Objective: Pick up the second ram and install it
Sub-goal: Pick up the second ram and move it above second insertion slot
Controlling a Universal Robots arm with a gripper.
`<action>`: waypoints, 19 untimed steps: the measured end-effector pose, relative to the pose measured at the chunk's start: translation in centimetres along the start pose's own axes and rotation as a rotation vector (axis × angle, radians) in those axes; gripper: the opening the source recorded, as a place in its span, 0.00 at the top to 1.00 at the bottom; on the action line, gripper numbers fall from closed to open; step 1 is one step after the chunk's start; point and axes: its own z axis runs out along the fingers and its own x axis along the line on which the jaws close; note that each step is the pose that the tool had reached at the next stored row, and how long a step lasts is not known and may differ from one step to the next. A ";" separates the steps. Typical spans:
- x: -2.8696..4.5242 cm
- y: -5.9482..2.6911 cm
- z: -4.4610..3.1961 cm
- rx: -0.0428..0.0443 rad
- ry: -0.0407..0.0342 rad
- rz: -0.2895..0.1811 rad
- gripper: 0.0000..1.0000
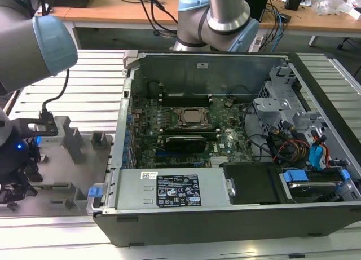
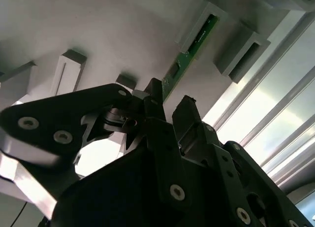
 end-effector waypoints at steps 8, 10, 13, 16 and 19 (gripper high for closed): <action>0.01 -0.02 0.44 -0.0001 0.0002 -0.004 0.65; 0.01 -0.02 0.44 -0.0001 0.0002 -0.004 0.72; 0.01 -0.02 0.44 -0.0001 0.0003 -0.004 0.87; 0.01 -0.02 0.44 -0.0001 0.0002 -0.004 0.87; 0.01 -0.02 0.45 -0.0001 0.0003 -0.004 0.87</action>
